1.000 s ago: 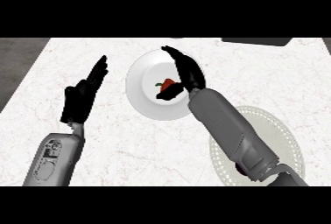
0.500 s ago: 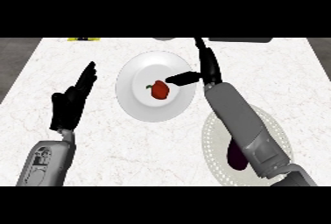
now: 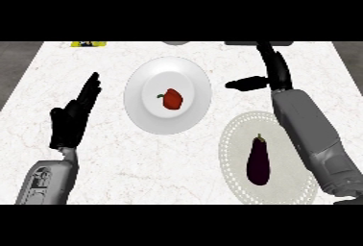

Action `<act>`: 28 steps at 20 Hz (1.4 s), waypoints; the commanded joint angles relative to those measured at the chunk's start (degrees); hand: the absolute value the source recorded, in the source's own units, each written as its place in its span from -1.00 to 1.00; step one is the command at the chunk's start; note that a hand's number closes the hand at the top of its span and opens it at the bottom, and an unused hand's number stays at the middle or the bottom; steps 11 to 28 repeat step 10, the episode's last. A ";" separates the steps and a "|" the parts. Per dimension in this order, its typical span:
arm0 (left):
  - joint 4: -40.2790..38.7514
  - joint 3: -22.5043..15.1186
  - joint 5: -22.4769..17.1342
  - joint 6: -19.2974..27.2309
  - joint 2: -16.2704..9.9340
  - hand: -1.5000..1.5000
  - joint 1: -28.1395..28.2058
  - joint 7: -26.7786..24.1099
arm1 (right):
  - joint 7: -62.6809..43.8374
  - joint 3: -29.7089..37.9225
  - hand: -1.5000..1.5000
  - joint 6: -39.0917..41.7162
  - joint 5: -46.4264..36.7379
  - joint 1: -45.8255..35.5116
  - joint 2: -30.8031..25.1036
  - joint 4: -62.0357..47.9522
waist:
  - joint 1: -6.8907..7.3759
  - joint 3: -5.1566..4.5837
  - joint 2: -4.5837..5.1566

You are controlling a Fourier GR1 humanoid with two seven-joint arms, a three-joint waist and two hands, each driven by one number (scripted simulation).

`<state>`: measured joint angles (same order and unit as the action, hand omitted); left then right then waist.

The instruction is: Pick the bell pepper from the placemat and place it in the plate

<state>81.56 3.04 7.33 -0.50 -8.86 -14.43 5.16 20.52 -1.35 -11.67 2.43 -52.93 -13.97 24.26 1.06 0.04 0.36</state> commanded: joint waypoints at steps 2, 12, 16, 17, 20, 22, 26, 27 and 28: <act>1.94 -0.38 0.44 -0.03 0.34 0.00 1.65 0.04 | 4.40 1.82 -1.00 3.40 -0.93 1.43 -1.99 -3.36 | -0.18 -0.01 -0.10; 5.13 -0.99 0.21 -0.17 0.99 0.00 1.76 2.52 | 13.82 5.43 -1.00 8.44 -0.89 2.60 -7.27 -11.57 | 1.02 0.07 0.31; 5.13 -0.99 0.21 -0.17 0.99 0.00 1.76 2.52 | 13.82 5.43 -1.00 8.44 -0.89 2.60 -7.27 -11.57 | 1.02 0.07 0.31; 5.13 -0.99 0.21 -0.17 0.99 0.00 1.76 2.52 | 13.82 5.43 -1.00 8.44 -0.89 2.60 -7.27 -11.57 | 1.02 0.07 0.31; 5.13 -0.99 0.21 -0.17 0.99 0.00 1.76 2.52 | 13.82 5.43 -1.00 8.44 -0.89 2.60 -7.27 -11.57 | 1.02 0.07 0.31; 5.13 -0.99 0.21 -0.17 0.99 0.00 1.76 2.52 | 13.82 5.43 -1.00 8.44 -0.89 2.60 -7.27 -11.57 | 1.02 0.07 0.31; 5.13 -0.99 0.21 -0.17 0.99 0.00 1.76 2.52 | 13.82 5.43 -1.00 8.44 -0.89 2.60 -7.27 -11.57 | 1.02 0.07 0.31; 5.13 -0.99 0.21 -0.17 0.99 0.00 1.76 2.52 | 13.82 5.43 -1.00 8.44 -0.89 2.60 -7.27 -11.57 | 1.02 0.07 0.31; 5.13 -0.99 0.21 -0.17 0.99 0.00 1.76 2.52 | 13.82 5.43 -1.00 8.44 -0.89 2.60 -7.27 -11.57 | 1.02 0.07 0.31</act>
